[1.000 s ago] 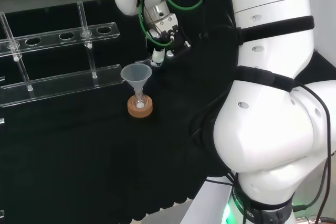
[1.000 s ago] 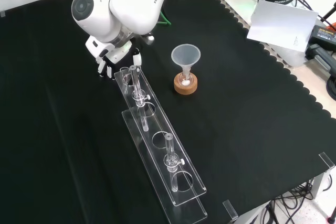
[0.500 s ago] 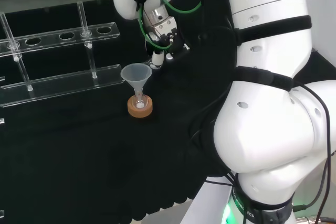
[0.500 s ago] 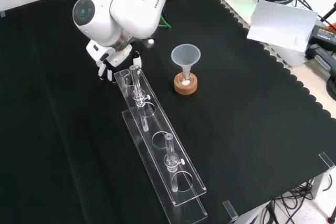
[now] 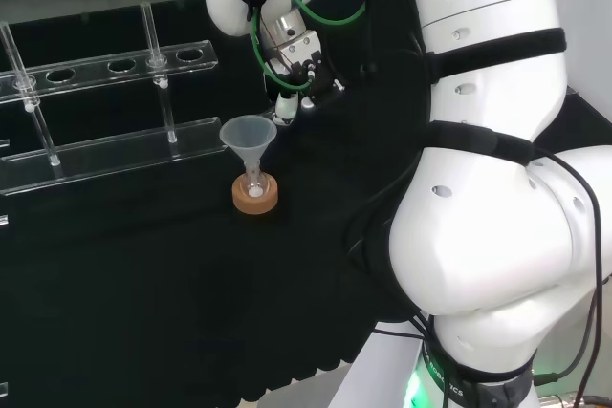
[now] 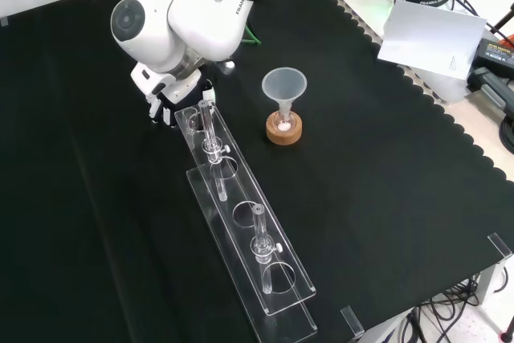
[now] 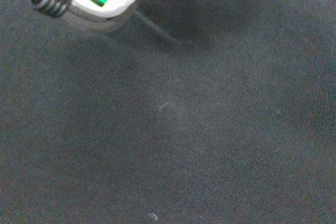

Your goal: Put the weighing funnel back on the table.

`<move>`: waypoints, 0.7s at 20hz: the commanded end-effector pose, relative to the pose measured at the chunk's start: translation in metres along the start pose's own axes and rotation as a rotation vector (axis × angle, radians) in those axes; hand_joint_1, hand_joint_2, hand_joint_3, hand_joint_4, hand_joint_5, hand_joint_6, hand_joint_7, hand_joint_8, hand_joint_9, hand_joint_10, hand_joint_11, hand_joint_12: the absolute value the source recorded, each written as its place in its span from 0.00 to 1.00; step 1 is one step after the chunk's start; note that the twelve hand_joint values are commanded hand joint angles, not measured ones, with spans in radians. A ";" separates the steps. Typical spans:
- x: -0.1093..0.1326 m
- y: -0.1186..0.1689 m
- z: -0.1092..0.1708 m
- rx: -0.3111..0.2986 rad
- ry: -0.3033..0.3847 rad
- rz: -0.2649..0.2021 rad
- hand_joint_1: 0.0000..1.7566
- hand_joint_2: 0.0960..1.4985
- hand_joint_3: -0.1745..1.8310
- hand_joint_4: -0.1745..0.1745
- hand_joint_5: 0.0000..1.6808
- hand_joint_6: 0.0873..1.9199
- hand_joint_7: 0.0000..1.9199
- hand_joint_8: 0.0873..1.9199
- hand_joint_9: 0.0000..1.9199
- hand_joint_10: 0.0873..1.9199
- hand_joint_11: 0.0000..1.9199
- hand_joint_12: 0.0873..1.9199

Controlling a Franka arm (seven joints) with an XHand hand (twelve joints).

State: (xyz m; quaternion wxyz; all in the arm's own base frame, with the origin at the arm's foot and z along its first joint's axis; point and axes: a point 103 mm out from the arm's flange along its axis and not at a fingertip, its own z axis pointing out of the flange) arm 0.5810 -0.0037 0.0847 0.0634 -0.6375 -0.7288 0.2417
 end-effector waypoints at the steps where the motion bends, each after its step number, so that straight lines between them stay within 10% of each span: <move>1: 0.001 0.004 0.000 0.003 0.004 0.008 0.63 0.42 0.42 1.00 0.70 0.41 0.26 0.32 0.44 0.17 0.39 0.54; 14: 0.002 0.007 0.003 0.003 0.010 0.008 0.63 0.43 0.42 1.00 0.70 0.42 0.26 0.33 0.44 0.17 0.39 0.54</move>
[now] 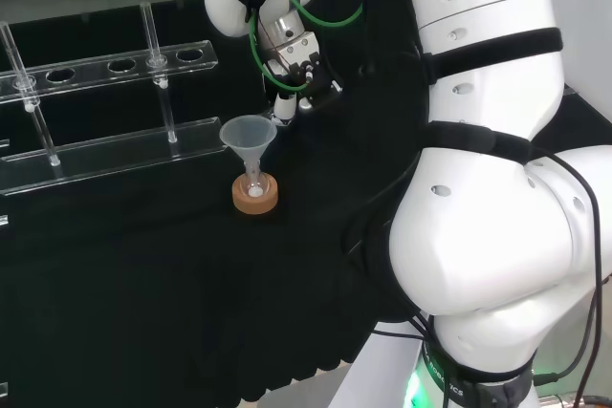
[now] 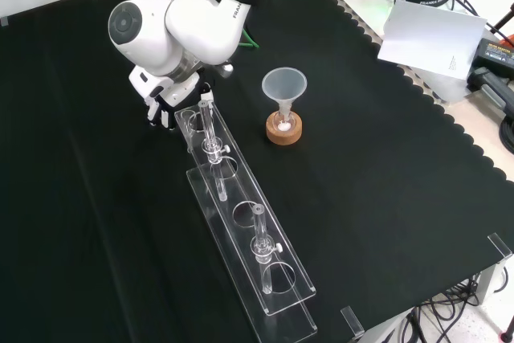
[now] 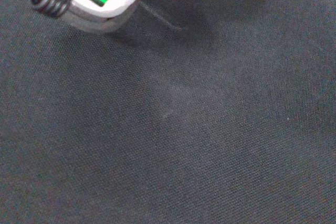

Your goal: Put the weighing funnel back on the table.

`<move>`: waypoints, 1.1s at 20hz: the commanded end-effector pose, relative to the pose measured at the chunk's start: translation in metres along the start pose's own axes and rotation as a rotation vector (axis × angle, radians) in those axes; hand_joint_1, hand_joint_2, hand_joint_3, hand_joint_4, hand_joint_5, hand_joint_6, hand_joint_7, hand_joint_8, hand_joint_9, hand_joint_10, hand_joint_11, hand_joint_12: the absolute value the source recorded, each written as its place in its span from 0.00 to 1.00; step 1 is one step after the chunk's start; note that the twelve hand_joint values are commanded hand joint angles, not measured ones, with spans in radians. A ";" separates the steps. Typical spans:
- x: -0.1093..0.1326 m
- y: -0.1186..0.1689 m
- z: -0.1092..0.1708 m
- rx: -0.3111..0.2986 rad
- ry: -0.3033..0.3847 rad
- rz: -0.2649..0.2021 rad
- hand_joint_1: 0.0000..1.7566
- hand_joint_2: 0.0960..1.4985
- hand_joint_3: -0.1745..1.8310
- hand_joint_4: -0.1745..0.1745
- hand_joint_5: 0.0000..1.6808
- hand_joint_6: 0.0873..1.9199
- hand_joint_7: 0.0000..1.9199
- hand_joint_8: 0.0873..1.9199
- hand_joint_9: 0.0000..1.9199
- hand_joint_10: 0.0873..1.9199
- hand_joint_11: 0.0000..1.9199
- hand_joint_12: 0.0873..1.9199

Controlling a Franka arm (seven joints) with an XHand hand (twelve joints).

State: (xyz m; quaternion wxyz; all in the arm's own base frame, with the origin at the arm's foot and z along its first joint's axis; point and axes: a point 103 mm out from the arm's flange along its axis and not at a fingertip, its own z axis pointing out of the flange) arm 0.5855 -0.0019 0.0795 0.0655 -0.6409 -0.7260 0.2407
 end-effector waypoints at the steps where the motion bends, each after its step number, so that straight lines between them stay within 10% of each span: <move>1: 0.000 0.001 0.001 0.003 0.004 0.001 0.62 0.44 0.41 1.00 0.69 0.42 0.26 0.33 0.44 0.17 0.39 0.54; 8: 0.001 0.002 0.002 0.016 0.027 0.005 0.60 0.56 0.27 0.99 0.64 0.45 0.22 0.34 0.42 0.19 0.38 0.55; 11: 0.005 0.004 0.003 0.021 0.035 0.000 0.55 0.54 0.24 0.54 0.35 0.35 0.12 0.34 0.33 0.22 0.32 0.57; 13: 0.010 0.004 0.006 0.012 0.030 -0.001 0.52 0.47 0.32 0.44 0.22 0.20 0.06 0.33 0.25 0.27 0.26 0.61; 22: 0.011 -0.020 0.003 -0.074 0.062 0.007 0.47 0.40 0.38 0.40 0.12 0.00 0.00 0.19 0.10 0.34 0.13 0.68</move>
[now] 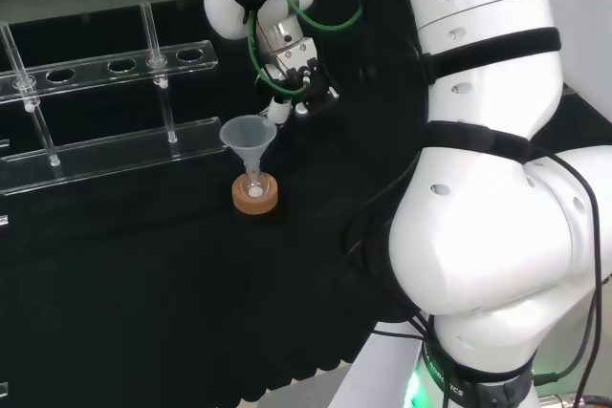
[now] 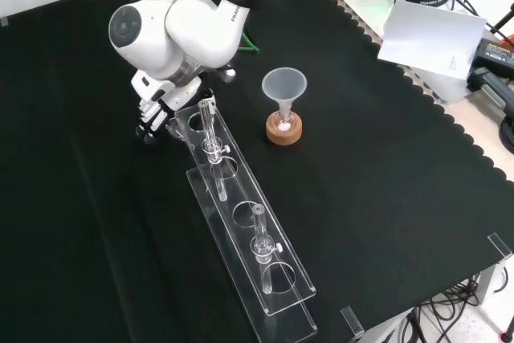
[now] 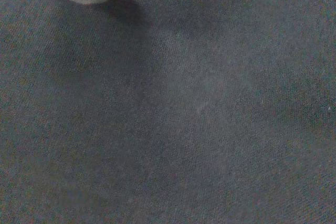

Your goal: Put the weighing funnel back on the table.

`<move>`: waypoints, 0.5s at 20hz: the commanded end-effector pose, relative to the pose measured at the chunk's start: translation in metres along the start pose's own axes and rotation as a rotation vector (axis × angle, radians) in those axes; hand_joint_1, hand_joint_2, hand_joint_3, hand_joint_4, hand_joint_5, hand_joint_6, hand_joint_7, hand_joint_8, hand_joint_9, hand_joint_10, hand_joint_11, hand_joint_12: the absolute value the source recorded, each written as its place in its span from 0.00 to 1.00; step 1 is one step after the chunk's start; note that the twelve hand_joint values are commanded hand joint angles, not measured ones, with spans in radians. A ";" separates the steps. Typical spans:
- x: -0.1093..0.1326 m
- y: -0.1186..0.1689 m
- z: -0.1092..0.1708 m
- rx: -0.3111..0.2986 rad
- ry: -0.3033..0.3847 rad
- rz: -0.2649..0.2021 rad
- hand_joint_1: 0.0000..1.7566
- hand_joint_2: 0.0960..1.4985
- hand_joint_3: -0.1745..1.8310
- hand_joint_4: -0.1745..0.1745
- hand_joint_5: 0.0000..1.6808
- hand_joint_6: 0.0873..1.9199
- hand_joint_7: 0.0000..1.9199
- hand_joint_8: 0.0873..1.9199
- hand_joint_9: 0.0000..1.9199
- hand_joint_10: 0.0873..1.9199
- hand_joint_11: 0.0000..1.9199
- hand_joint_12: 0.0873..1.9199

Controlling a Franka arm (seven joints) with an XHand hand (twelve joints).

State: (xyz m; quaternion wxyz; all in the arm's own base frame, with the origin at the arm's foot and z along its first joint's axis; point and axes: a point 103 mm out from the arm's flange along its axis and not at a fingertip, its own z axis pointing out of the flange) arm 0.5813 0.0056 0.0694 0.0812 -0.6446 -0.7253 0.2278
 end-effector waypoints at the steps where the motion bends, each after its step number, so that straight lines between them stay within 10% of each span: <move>1: 0.001 -0.025 -0.009 -0.085 0.021 0.013 0.47 0.40 0.38 0.40 0.12 0.00 0.00 0.20 0.10 0.34 0.12 0.68; 10: -0.007 -0.070 -0.041 -0.165 0.047 0.038 0.46 0.40 0.36 0.40 0.16 0.00 0.01 0.26 0.13 0.34 0.12 0.68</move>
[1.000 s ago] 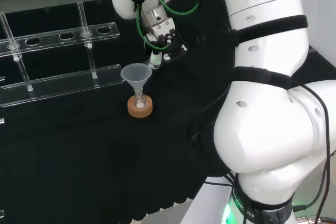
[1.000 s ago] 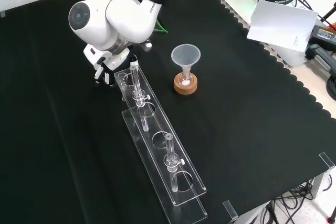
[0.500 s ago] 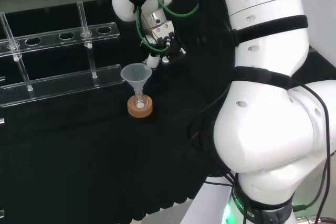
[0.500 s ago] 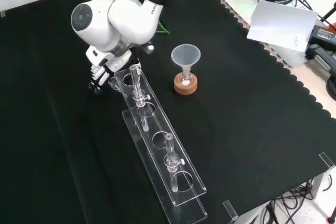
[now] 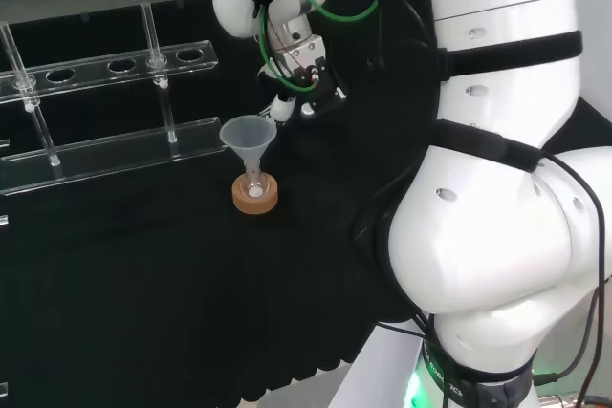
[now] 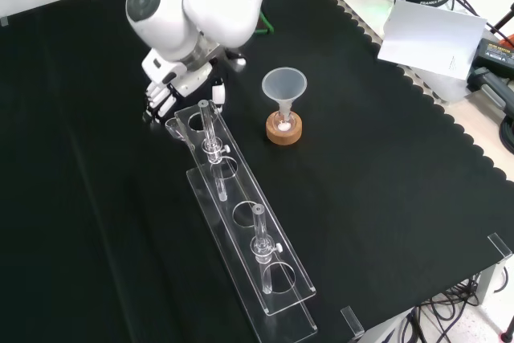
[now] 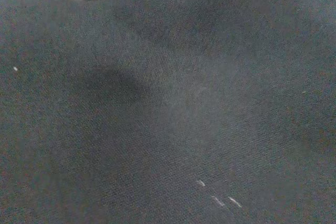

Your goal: Put the weighing funnel back on the table.

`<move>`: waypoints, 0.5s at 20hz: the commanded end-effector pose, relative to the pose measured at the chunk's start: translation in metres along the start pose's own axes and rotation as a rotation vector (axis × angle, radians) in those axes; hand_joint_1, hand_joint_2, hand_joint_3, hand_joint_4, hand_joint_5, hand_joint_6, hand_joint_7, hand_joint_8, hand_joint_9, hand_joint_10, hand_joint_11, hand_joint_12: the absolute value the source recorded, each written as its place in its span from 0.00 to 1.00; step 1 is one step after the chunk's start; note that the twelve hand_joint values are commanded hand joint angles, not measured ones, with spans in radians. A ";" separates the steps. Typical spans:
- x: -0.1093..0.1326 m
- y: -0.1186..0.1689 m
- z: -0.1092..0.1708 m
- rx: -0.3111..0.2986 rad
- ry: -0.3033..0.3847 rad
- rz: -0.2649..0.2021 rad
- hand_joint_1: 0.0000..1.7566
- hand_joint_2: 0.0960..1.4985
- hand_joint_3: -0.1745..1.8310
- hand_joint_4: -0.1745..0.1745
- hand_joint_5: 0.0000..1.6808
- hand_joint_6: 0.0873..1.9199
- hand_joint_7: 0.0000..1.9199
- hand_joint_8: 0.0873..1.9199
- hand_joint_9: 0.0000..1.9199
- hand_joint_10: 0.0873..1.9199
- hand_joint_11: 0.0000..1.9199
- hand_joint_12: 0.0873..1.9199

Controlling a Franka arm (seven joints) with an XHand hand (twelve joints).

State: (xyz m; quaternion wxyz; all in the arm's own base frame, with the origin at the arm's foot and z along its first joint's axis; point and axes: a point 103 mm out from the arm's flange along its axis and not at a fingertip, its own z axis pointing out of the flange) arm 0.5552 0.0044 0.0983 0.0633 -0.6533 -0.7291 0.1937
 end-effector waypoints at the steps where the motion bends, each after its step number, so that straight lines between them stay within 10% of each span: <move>1: -0.005 -0.037 -0.033 -0.099 0.026 0.030 0.46 0.40 0.36 0.40 0.16 0.00 0.01 0.27 0.13 0.34 0.12 0.68; 10: 0.003 -0.073 -0.062 -0.115 0.053 0.031 0.45 0.40 0.36 0.41 0.20 0.00 0.02 0.28 0.16 0.33 0.14 0.68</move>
